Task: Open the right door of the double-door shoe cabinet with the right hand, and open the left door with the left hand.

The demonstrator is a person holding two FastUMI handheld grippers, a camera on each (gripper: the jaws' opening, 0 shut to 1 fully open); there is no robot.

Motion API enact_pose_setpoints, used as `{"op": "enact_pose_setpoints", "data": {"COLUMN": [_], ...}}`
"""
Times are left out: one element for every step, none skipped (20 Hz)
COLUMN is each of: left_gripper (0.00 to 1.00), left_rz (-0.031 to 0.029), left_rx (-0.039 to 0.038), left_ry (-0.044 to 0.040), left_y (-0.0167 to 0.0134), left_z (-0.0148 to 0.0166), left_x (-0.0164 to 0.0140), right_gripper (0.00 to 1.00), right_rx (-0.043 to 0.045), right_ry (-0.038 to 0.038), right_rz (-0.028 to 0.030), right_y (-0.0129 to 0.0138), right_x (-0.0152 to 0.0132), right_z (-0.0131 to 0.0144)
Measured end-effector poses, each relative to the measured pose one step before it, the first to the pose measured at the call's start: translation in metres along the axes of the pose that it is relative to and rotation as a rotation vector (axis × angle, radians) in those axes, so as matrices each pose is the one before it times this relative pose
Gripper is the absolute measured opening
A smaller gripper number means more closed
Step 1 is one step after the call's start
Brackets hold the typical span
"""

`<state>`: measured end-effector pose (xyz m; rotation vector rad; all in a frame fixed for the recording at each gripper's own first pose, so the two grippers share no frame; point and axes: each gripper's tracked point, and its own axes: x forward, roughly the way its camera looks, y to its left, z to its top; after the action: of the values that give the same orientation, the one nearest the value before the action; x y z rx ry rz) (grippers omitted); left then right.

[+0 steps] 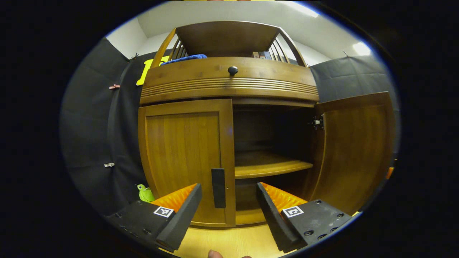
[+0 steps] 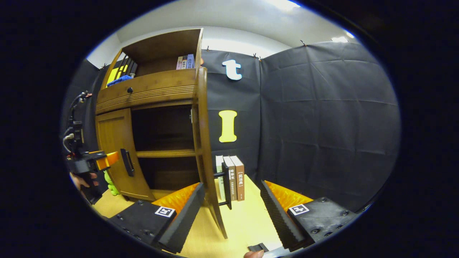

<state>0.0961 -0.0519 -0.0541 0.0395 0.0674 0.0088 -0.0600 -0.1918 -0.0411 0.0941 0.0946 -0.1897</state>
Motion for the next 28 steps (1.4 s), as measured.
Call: {"op": "enact_pose_setpoints", "data": {"left_gripper": [0.92,0.89,0.87,0.84,0.82,0.76,0.73,0.67,0.64,0.59,0.57,0.57,0.55,0.51,0.48,0.4,0.38,0.36,0.35,0.34,0.34,0.32,0.31,0.3,0.3,0.29,0.29,0.29], "left_rz": [0.01196,0.00701,0.00148,-0.00172,-0.00527,-0.0022,-0.00555,0.00034,0.00167,0.00546,0.00816,0.00724,0.00712,-0.00319,-0.00126,0.00732,0.00927,0.00627,0.00272,0.00056,-0.00258,-0.00435,-0.00215,-0.00108,-0.00254,-0.0047,-0.00578,-0.00576], "left_rx": [0.00648,0.00257,-0.00199,-0.00177,0.00069,0.0025,-0.00139,-0.00356,-0.00046,0.00169,0.00393,0.00345,0.00322,0.0009,-0.00034,0.00358,-0.00046,-0.00088,-0.00606,-0.01034,-0.00466,-0.00154,0.00496,0.00518,0.00328,-0.00075,-0.00428,-0.00441], "left_ry": [0.00019,0.00324,-0.00068,0.00257,0.00744,0.01055,0.01347,0.00762,0.00718,0.00594,0.00918,0.00961,0.00962,0.00832,0.00261,-0.0105,-0.00139,-0.00111,0.011,0.01259,0.00633,0.00171,-0.00169,-0.00299,0.00091,0.00011,0.00487,0.0013], "left_y": [0.00426,0.00279,0.00171,0.00118,0.00003,-0.00022,-0.00109,0.00067,0.00159,0.00154,0.00196,0.0004,0.00107,0.00115,-0.00099,-0.001,0.00035,0.00051,0.00056,-0.0003,0.00024,0.0005,0.00099,0.00177,0.0028,0.00192,0.00234,0.00263], "left_z": [-0.00345,-0.00389,-0.0024,-0.00306,-0.00464,-0.00512,-0.00472,-0.00353,-0.00325,-0.00505,-0.00471,-0.00453,-0.0028,-0.00492,-0.00218,0.00185,-0.00052,0.00041,-0.00026,-0.00194,-0.00024,-0.00033,-0.00038,-0.00081,0.00005,-0.00271,-0.00145,-0.00145], "left_x": [0.00863,0.00887,0.0105,0.00902,0.00919,0.00953,0.00941,0.00851,0.00878,0.00593,0.00639,0.00731,0.00508,0.00552,0.00391,0.00049,0.00032,-0.00088,-0.00032,-0.00125,-0.002,-0.00265,-0.00539,-0.00758,-0.00773,-0.00803,-0.00996,-0.01133], "right_gripper": [1.0,0.95,0.95,0.94,0.94,0.99,0.99,0.99,1.0,0.99,1.0,0.99,0.99,0.99,0.99,0.99,0.99,0.99,0.99,0.99,0.99,0.99,0.99,0.99,0.99,0.94,0.94,0.99], "right_rx": [0.00494,0.00421,0.00151,-0.00289,-0.00621,-0.00792,-0.00541,-0.00111,0.00168,0.00112,-0.00284,-0.00628,-0.0069,-0.0039,-0.00207,-0.00006,0.0001,0.00247,0.00579,0.00468,0.0013,-0.00209,-0.00359,-0.00224,0.00035,0.00151,0.00234,0.00085], "right_ry": [0.00372,-0.00043,0.00342,0.00674,0.00301,0.00244,0.00145,-0.00032,-0.00093,-0.00161,-0.00078,-0.00085,0.00001,-0.00121,0.00119,0.00097,0.00062,0.00336,0.00446,0.00422,0.00173,-0.00242,-0.00251,-0.00208,-0.00325,-0.00418,-0.00506,-0.00367], "right_rz": [0.01315,0.01234,0.01219,0.00952,0.00813,0.00653,0.00611,0.00158,0.00242,0.00077,0.00262,-0.00045,-0.00339,-0.00477,-0.00303,-0.005,-0.00522,-0.00313,-0.00132,0.00154,-0.00177,0.00105,-0.001,-0.00065,0.00209,0.00091,0.00282,0.00356], "right_y": [0.00559,0.00516,0.00586,0.00434,0.0037,0.00359,0.00193,0.00182,0.00074,0.00139,0.0005,-0.00003,-0.0013,-0.00178,-0.00222,-0.00182,-0.00171,-0.00158,-0.00047,0.00098,0.00028,0.00124,0.00098,0.00065,0.00122,0.00183,0.00181,0.00256], "right_x": [-0.00258,-0.00172,-0.00077,-0.00002,-0.00114,-0.0006,-0.00051,-0.00113,-0.00182,-0.00115,-0.00147,-0.00063,0.00057,0.00073,-0.00022,-0.00042,0.0005,-0.00034,-0.00116,-0.00065,-0.00106,-0.00162,-0.00172,-0.00128,-0.00182,-0.0004,0.0,0.0007], "right_z": [0.0015,0.00108,-0.00101,-0.00185,-0.00166,-0.0002,-0.00063,0.00046,0.00003,0.00023,-0.00036,-0.00047,0.00065,0.00087,-0.001,-0.00024,0.00022,-0.00092,-0.00126,-0.00102,-0.00049,0.0005,0.00052,0.00045,0.00125,0.00164,0.00182,0.0009]}}
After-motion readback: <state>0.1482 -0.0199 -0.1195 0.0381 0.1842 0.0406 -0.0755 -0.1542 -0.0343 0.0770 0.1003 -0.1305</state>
